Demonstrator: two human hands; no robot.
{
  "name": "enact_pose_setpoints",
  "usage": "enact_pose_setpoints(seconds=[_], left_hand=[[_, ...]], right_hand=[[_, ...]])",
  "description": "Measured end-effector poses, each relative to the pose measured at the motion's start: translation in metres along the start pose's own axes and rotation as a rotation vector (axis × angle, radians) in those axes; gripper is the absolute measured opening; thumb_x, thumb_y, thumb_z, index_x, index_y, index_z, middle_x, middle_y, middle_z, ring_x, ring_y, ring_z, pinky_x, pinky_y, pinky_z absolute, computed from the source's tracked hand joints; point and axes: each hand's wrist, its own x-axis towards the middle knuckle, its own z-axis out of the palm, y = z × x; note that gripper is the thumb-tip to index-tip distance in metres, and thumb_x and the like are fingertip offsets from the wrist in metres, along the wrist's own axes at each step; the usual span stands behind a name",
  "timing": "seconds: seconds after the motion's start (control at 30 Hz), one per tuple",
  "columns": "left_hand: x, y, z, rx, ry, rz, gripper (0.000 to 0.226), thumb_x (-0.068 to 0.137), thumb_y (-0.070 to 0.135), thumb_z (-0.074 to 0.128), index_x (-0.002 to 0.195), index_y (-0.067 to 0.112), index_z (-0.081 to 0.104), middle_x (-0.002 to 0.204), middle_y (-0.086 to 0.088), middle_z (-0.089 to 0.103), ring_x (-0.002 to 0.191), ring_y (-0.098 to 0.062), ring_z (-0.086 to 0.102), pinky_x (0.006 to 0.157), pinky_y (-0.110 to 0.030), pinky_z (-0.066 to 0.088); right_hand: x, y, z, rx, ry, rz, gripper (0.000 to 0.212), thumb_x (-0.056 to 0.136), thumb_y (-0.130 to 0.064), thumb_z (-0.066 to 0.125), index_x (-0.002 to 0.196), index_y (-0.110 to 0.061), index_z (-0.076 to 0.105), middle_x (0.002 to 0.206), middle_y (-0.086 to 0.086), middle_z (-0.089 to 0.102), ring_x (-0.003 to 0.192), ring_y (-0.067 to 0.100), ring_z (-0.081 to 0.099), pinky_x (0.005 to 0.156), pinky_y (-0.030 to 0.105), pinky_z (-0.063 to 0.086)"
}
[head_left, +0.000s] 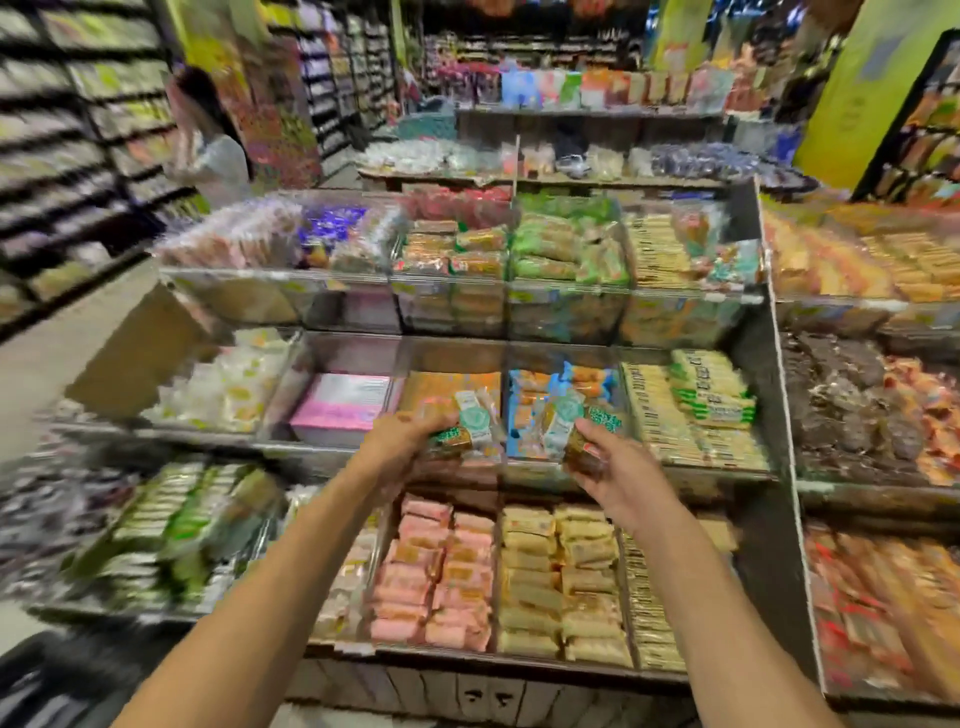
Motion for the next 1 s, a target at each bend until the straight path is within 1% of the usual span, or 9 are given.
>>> enact_pose_setpoints(seconds=[0.13, 0.23, 0.37, 0.43, 0.57, 0.67, 0.8, 0.87, 1.0], left_hand=[[-0.003, 0.019, -0.074, -0.003, 0.046, 0.0, 0.046, 0.086, 0.017, 0.081, 0.121, -0.011, 0.067, 0.121, -0.031, 0.071, 0.101, -0.039, 0.072, 0.078, -0.043, 0.066], [-0.005, 0.031, -0.112, 0.017, 0.107, -0.013, 0.033, 0.092, 0.015, 0.076, 0.114, -0.01, 0.069, 0.11, -0.029, 0.075, 0.091, -0.032, 0.076, 0.085, -0.045, 0.064], [0.001, 0.041, -0.143, -0.032, 0.148, -0.025, 0.023, 0.095, 0.01, 0.073, 0.11, -0.007, 0.069, 0.102, -0.021, 0.078, 0.086, -0.031, 0.078, 0.081, -0.043, 0.066], [0.009, 0.043, -0.155, -0.04, 0.173, -0.023, 0.027, 0.095, 0.01, 0.073, 0.114, -0.008, 0.068, 0.105, -0.023, 0.077, 0.088, -0.033, 0.078, 0.077, -0.041, 0.066], [0.032, 0.053, -0.17, -0.078, 0.211, 0.002, 0.037, 0.095, 0.011, 0.073, 0.12, -0.014, 0.064, 0.11, -0.027, 0.075, 0.099, -0.04, 0.075, 0.092, -0.051, 0.062], [0.05, 0.058, -0.178, -0.116, 0.243, 0.018, 0.038, 0.096, 0.012, 0.072, 0.123, -0.013, 0.063, 0.111, -0.026, 0.075, 0.103, -0.039, 0.075, 0.089, -0.048, 0.063], [0.072, 0.06, -0.188, -0.151, 0.27, 0.01, 0.043, 0.096, 0.013, 0.072, 0.127, -0.014, 0.06, 0.114, -0.025, 0.075, 0.105, -0.038, 0.075, 0.09, -0.048, 0.062], [0.083, 0.058, -0.195, -0.164, 0.273, 0.0, 0.049, 0.095, 0.013, 0.074, 0.131, -0.016, 0.057, 0.115, -0.026, 0.074, 0.107, -0.041, 0.074, 0.09, -0.05, 0.062], [0.106, 0.061, -0.214, -0.138, 0.277, -0.023, 0.06, 0.09, 0.014, 0.079, 0.134, -0.016, 0.053, 0.114, -0.027, 0.074, 0.096, -0.038, 0.077, 0.072, -0.041, 0.065]], right_hand=[[0.022, 0.031, 0.075, -0.046, -0.081, 0.044, 0.038, 0.092, -0.02, 0.078, 0.126, -0.005, 0.069, 0.103, 0.009, 0.078, 0.088, 0.02, 0.076, 0.067, 0.033, 0.062], [0.035, 0.049, 0.117, -0.05, -0.131, 0.071, 0.038, 0.089, -0.019, 0.079, 0.124, -0.008, 0.068, 0.102, 0.006, 0.079, 0.087, 0.018, 0.077, 0.067, 0.034, 0.062], [0.061, 0.062, 0.158, -0.078, -0.171, 0.107, 0.068, 0.074, -0.024, 0.087, 0.136, -0.006, 0.063, 0.122, 0.013, 0.075, 0.104, 0.026, 0.076, 0.076, 0.039, 0.064], [0.078, 0.065, 0.172, -0.082, -0.184, 0.127, 0.059, 0.083, -0.019, 0.084, 0.135, -0.002, 0.061, 0.121, 0.017, 0.075, 0.101, 0.027, 0.077, 0.083, 0.041, 0.063], [0.112, 0.064, 0.196, -0.093, -0.213, 0.148, 0.055, 0.087, -0.017, 0.081, 0.135, 0.0, 0.06, 0.112, 0.017, 0.076, 0.09, 0.025, 0.077, 0.078, 0.04, 0.063], [0.14, 0.063, 0.208, -0.11, -0.235, 0.16, 0.046, 0.09, -0.017, 0.079, 0.131, -0.003, 0.063, 0.109, 0.014, 0.078, 0.095, 0.025, 0.077, 0.089, 0.043, 0.06], [0.166, 0.067, 0.221, -0.161, -0.264, 0.176, 0.028, 0.093, -0.017, 0.076, 0.119, -0.011, 0.066, 0.097, 0.007, 0.08, 0.084, 0.02, 0.077, 0.071, 0.039, 0.061], [0.174, 0.07, 0.226, -0.157, -0.256, 0.186, 0.022, 0.094, -0.014, 0.076, 0.113, -0.011, 0.066, 0.095, 0.007, 0.08, 0.085, 0.021, 0.077, 0.072, 0.044, 0.063], [0.194, 0.078, 0.243, -0.16, -0.249, 0.217, 0.028, 0.095, -0.014, 0.074, 0.121, -0.005, 0.067, 0.097, 0.011, 0.079, 0.077, 0.019, 0.077, 0.062, 0.037, 0.063]])
